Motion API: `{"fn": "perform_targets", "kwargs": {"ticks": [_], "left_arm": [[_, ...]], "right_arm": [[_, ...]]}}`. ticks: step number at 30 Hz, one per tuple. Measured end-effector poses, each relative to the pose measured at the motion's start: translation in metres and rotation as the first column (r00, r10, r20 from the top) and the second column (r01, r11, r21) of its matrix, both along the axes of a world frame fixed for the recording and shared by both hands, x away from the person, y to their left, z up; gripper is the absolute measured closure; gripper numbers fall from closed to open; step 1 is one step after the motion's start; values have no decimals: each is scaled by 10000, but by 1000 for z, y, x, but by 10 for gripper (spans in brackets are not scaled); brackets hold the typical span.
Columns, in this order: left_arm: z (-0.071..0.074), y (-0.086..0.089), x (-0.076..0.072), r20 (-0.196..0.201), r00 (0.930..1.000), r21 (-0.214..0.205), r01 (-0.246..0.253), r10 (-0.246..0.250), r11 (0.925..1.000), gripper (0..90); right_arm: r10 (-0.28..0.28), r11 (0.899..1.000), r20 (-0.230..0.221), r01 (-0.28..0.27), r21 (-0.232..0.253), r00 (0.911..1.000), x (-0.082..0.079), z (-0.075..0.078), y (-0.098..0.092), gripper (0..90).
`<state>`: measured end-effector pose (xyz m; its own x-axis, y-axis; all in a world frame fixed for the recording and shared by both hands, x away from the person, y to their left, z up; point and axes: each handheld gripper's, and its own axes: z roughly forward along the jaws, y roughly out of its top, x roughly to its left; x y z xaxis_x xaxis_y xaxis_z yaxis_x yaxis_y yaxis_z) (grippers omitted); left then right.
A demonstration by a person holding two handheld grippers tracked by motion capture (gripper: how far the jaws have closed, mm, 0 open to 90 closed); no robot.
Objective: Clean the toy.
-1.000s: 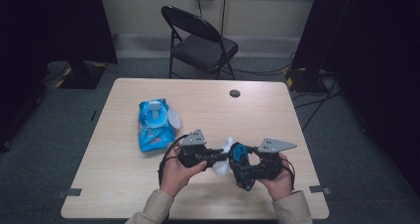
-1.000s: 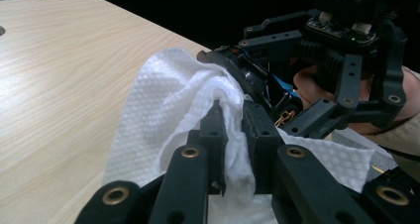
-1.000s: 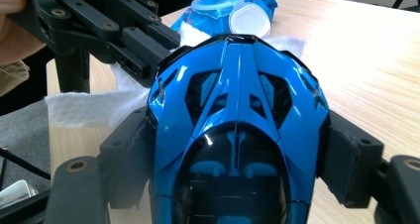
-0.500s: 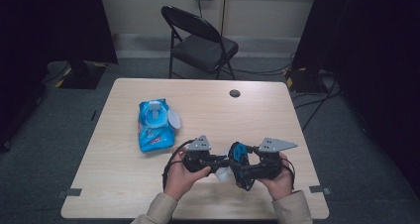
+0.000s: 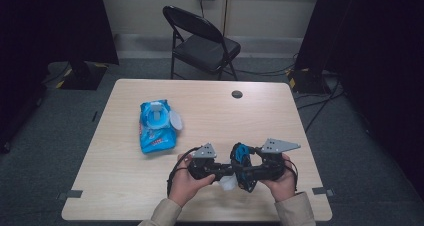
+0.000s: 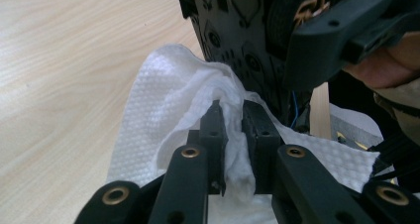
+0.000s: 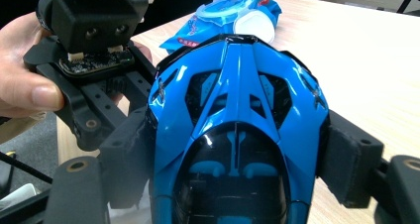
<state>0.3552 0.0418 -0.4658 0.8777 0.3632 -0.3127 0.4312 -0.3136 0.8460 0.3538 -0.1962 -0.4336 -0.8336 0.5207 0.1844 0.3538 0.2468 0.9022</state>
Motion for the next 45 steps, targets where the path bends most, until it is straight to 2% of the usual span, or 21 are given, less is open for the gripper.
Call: {"fn": "perform_targets", "kwargs": {"ticks": [5,18,20,26,35,42,45], "left_arm": [[-6,-3,-2,-21,9999,237,141,-140,9996,808],[-17,-11,-6,-177,9991,532,381,-372,9979,807],[-21,-12,-7,-245,9987,689,464,-448,9965,807],[-25,-11,-8,-423,9977,808,560,-527,9952,805],[-10,10,-1,-167,9999,735,17,-5,9973,805],[12,27,8,231,9987,501,-462,451,9977,805],[24,34,12,419,9969,242,-670,660,9975,805]], "right_arm": [[23,10000,-39,-23,-14,10000,0,-1,1,244],[23,10000,10,-23,-13,10000,0,1,1,245],[17,10000,-4,-17,-1,10000,0,1,1,244],[-34,10000,9,34,-5,10000,0,1,0,244],[-105,9999,-47,105,-88,9999,1,-2,-2,244],[-125,9999,-51,125,-80,9999,1,-3,-3,245],[-152,9998,-98,150,-119,9998,2,-4,-4,244]]}}
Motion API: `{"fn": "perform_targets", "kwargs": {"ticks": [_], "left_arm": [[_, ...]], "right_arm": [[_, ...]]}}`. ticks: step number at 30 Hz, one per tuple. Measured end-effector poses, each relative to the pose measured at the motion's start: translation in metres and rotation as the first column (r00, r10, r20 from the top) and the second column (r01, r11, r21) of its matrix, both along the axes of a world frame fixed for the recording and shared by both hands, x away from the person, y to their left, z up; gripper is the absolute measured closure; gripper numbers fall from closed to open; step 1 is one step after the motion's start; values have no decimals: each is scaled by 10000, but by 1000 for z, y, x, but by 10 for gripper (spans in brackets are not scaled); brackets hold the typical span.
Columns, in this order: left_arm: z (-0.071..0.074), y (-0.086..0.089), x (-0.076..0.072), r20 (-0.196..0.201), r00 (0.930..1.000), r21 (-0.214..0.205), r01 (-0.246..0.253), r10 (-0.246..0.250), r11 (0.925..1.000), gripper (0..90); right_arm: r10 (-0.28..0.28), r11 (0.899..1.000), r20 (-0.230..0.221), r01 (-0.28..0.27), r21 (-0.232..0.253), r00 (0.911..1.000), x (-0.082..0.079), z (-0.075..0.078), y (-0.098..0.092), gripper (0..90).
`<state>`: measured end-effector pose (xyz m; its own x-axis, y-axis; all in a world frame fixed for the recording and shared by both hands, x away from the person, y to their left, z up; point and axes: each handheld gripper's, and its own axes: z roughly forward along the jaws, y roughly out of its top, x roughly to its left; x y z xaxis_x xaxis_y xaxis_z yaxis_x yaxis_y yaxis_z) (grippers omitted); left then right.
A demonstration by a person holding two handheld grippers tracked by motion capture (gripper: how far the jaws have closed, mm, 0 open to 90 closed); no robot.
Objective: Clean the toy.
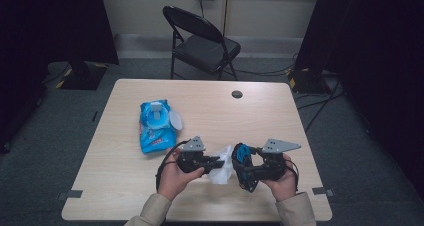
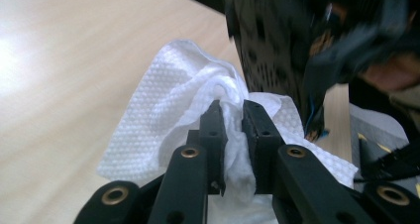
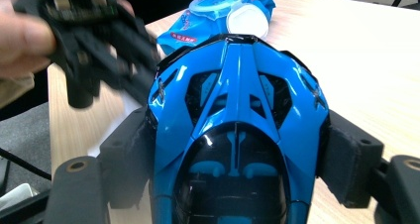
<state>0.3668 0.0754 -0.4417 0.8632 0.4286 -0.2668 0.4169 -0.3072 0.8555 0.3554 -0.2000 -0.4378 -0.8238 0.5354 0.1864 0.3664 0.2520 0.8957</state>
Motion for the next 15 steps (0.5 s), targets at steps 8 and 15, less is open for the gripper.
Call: {"fn": "perform_targets", "kwargs": {"ticks": [8,15], "left_arm": [[28,14,6,497,9980,-475,-355,378,9982,806],[35,9,4,532,9983,-807,-179,222,9966,807]], "right_arm": [[-16,10000,-145,15,-67,9999,1,-5,1,245],[48,9999,-185,-50,-109,9998,1,-6,3,244]]}}
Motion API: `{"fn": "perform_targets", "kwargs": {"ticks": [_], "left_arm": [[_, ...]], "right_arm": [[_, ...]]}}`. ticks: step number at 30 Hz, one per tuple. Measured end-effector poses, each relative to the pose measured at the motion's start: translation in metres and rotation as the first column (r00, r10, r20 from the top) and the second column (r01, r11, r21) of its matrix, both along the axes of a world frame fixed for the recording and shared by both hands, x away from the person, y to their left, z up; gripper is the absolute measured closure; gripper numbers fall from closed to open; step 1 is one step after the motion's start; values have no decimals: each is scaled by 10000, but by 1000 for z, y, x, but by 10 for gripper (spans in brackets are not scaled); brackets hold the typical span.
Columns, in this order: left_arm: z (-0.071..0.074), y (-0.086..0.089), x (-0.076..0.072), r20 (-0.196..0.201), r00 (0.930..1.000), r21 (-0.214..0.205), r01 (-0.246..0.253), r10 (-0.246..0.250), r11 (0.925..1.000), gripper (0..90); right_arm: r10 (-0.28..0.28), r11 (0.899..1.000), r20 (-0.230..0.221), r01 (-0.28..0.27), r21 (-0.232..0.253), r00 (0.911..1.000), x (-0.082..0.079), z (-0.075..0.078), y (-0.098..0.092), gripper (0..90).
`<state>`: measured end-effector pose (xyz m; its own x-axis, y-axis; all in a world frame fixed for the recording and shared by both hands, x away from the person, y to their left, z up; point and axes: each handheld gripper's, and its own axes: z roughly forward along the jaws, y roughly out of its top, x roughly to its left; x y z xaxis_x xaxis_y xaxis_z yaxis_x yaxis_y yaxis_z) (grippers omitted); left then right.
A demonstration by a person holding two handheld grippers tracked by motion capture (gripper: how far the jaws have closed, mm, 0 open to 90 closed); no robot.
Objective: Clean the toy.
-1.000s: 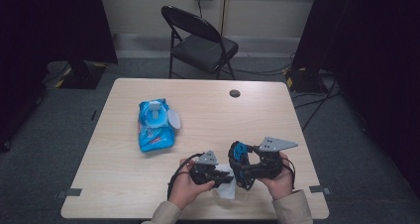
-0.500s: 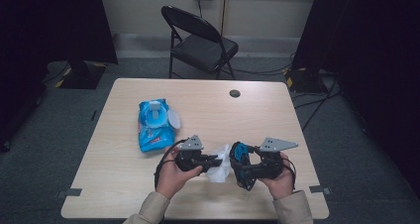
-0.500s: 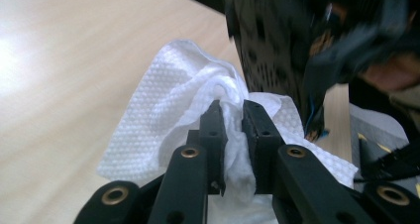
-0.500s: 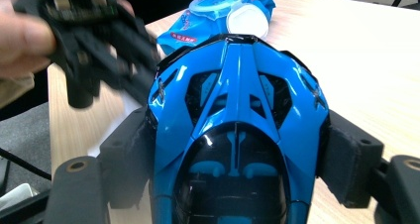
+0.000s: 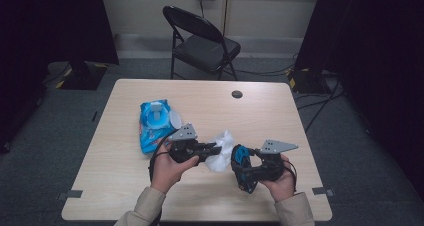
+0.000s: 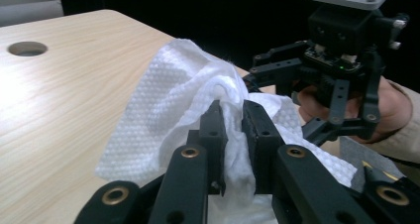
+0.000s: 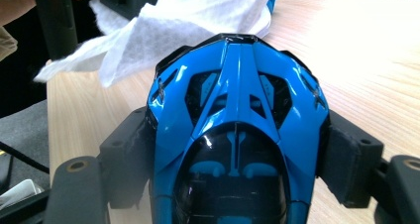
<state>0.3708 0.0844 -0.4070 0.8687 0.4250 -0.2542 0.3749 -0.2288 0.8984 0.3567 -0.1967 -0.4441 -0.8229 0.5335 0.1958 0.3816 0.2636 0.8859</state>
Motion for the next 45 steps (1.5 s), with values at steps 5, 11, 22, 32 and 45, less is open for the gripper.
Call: {"fn": "perform_targets", "kwargs": {"ticks": [5,11,22,32,45], "left_arm": [[-11,-8,1,-198,9998,271,93,-87,9996,807],[-20,-18,0,-364,9987,284,371,-361,9989,807],[-34,-29,-6,-588,9966,327,604,-584,9976,807],[-58,-40,-11,-974,9905,536,1022,-966,9933,807],[-82,-57,-20,-1334,9796,1116,1657,-1504,9798,806]], "right_arm": [[63,9999,68,-63,98,10000,-1,3,0,244],[149,9998,142,-151,134,9998,-2,5,2,245],[98,9997,145,-101,232,9998,-1,6,2,244],[133,9993,111,-137,361,9998,2,8,4,244],[-127,9985,54,124,528,9999,7,16,2,244]]}}
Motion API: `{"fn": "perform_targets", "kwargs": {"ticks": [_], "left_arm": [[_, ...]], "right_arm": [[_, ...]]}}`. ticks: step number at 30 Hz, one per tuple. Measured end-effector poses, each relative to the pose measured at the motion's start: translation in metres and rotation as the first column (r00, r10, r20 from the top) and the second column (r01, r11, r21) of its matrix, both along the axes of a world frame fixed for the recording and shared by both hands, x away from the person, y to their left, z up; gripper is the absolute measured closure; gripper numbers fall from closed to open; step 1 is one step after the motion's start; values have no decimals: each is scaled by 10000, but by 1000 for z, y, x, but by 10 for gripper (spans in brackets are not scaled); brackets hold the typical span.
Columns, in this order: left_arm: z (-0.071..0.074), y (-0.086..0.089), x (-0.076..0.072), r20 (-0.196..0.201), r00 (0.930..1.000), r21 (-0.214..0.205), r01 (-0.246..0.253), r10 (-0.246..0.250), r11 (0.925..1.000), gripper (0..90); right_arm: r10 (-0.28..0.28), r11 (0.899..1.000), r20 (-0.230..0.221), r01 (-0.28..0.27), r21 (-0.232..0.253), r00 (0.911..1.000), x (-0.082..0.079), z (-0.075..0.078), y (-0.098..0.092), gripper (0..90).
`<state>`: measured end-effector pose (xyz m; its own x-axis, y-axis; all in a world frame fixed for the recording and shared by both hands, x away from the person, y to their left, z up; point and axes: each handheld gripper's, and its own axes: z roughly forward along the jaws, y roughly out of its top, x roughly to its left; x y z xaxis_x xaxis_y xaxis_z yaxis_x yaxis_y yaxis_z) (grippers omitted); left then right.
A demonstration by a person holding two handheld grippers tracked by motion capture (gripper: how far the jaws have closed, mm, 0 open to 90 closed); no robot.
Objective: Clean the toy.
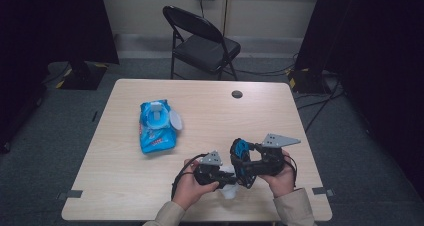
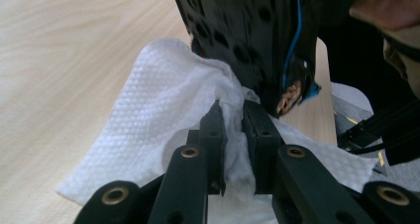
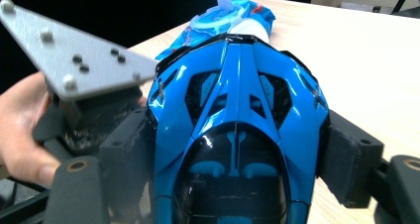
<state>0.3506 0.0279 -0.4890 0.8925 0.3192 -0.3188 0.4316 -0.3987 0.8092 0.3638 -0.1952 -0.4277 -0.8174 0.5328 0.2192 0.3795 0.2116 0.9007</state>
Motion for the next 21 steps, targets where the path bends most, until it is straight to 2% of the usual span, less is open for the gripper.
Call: {"fn": "perform_targets", "kwargs": {"ticks": [9,15,21], "left_arm": [[-3,1,-3,-82,9999,221,108,-106,9997,806],[-1,13,-1,65,9999,474,-108,105,9988,805],[2,30,0,157,9987,532,-485,477,9974,804]], "right_arm": [[-213,9998,-34,212,-33,9998,4,2,-3,244],[-560,9979,-150,554,-324,9983,9,-4,-15,244],[-899,9946,-394,877,-549,9952,14,-12,-28,244]]}}
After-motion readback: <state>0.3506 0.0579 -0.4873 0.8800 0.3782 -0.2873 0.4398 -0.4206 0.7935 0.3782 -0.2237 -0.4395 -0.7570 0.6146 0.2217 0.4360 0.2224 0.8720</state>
